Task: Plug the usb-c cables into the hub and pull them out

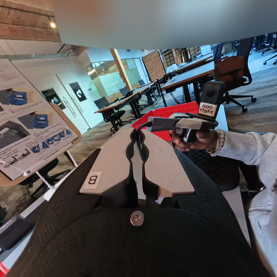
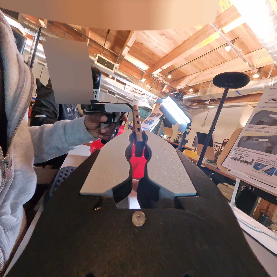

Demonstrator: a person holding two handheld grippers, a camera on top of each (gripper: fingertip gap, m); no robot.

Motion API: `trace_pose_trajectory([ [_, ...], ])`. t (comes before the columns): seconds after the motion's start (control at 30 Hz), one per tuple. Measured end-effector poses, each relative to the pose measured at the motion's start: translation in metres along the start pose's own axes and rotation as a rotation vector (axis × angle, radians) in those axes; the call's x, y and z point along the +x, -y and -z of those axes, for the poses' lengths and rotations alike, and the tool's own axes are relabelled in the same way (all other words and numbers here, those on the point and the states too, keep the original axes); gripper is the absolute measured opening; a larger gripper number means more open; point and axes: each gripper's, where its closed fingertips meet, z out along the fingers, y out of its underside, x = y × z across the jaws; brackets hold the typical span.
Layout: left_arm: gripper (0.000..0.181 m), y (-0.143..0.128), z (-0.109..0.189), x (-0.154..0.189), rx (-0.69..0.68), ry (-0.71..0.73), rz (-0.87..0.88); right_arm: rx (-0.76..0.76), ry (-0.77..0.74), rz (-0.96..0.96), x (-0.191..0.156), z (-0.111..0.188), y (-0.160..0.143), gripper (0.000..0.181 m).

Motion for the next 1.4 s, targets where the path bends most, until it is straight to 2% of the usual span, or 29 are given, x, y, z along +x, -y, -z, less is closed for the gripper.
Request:
trace_pose_trajectory([
  [0.07,0.006,-0.010,-0.001,-0.004,-0.040,0.016,0.050,-0.049,0.002,0.005,0.003,0.002,-0.002,0.009],
  [0.17,0.042,-0.022,-0.001,-0.018,-0.073,0.096,0.146,-0.163,-0.151,0.141,0.037,0.011,0.002,0.009],
  [0.23,0.055,-0.032,0.002,-0.027,-0.068,0.170,0.190,-0.289,-0.244,0.302,0.063,0.017,0.009,0.009],
  [0.3,0.058,-0.047,0.002,-0.028,-0.061,0.209,0.236,-0.441,-0.315,0.548,0.087,0.022,0.016,0.009],
  [0.37,0.059,-0.067,-0.001,-0.020,-0.084,0.202,0.276,-0.611,-0.295,0.785,0.099,0.024,0.012,0.009],
  [0.43,0.060,-0.091,-0.002,-0.015,-0.142,0.220,0.297,-0.791,-0.218,0.959,0.102,0.031,-0.009,0.009],
  [0.53,0.061,-0.118,-0.001,-0.008,-0.250,0.235,0.292,-0.984,-0.075,1.070,0.093,0.053,-0.049,0.009],
  [0.63,0.061,-0.125,0.000,-0.005,-0.312,0.229,0.249,-1.058,0.024,0.955,0.070,0.077,-0.077,0.009],
  [0.87,0.060,-0.121,0.003,-0.004,-0.319,0.228,0.217,-1.143,0.185,0.699,0.014,0.114,-0.113,0.010],
  [1.0,0.060,-0.115,0.006,-0.001,-0.340,0.210,0.175,-1.174,0.196,0.556,0.000,0.124,-0.120,0.016],
  [1.1,0.060,-0.114,0.003,0.006,-0.340,0.170,0.211,-1.183,0.210,0.530,-0.005,0.126,-0.124,0.019],
  [1.23,0.060,-0.118,0.001,0.012,-0.358,0.138,0.240,-1.219,0.250,0.402,-0.016,0.131,-0.128,0.027],
  [1.33,0.060,-0.116,0.001,0.016,-0.356,0.110,0.250,-1.244,0.312,0.181,-0.028,0.136,-0.123,0.034],
  [1.4,0.060,-0.114,0.000,0.019,-0.349,0.090,0.258,-1.194,0.357,-0.005,-0.039,0.132,-0.112,0.045],
])
